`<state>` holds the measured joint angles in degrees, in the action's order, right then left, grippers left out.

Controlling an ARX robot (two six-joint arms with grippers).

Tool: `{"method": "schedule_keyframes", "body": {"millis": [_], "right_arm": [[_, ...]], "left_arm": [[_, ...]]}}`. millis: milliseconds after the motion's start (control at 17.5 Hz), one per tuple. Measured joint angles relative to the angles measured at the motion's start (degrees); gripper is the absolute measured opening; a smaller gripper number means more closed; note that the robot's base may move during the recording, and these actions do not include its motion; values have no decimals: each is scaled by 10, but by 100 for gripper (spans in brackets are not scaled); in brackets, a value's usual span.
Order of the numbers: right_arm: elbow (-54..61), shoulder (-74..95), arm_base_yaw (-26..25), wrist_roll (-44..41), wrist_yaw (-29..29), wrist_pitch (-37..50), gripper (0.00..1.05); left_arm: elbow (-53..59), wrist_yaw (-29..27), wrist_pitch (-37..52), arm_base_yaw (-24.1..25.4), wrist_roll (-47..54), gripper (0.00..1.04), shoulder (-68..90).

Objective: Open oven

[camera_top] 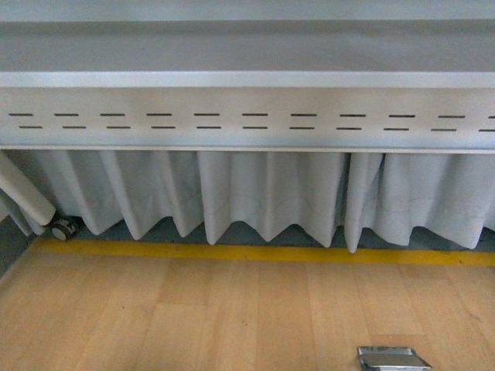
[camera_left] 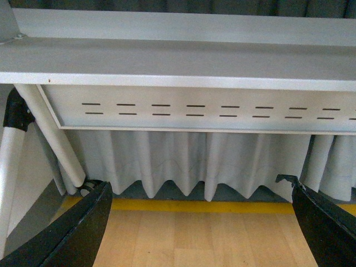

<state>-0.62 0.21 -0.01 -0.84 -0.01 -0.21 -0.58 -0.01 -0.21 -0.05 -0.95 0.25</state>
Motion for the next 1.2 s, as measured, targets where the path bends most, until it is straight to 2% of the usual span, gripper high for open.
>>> {"method": "schedule_keyframes", "body": {"millis": [1198], "right_arm": [[0,0,0,0,0,0,98]], "left_arm": [[0,0,0,0,0,98,0]]}}
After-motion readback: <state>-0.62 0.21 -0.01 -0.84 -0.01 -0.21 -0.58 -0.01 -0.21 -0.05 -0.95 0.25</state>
